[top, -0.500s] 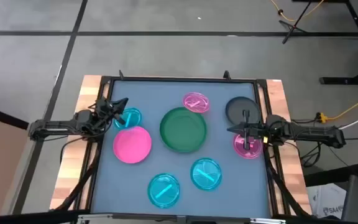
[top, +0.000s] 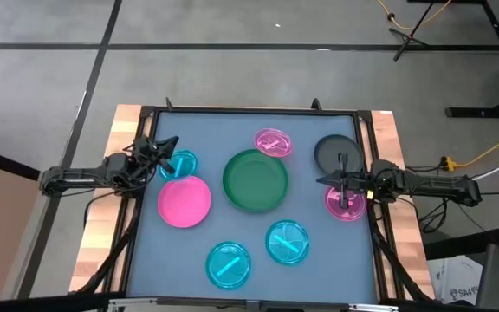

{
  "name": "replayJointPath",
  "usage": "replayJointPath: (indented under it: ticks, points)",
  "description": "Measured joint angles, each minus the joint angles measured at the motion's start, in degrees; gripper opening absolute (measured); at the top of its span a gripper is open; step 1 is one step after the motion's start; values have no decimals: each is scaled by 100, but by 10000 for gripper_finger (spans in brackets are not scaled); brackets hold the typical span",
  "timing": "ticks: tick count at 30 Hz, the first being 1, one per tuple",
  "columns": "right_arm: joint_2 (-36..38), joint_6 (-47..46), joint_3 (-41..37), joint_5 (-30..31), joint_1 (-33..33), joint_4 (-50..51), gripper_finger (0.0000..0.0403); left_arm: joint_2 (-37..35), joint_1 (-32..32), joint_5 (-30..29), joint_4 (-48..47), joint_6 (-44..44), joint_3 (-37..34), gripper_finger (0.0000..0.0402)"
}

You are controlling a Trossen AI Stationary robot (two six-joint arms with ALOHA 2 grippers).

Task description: Stack plastic plates

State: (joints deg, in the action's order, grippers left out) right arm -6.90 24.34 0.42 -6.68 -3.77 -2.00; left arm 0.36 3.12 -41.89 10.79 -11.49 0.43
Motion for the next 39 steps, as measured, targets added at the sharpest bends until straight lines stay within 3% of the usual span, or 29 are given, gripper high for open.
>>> replayJointPath:
  ticks: [39]
  points:
    - [0,0,0,162,0,11,2,-1,0,-89,0,1,0,0]
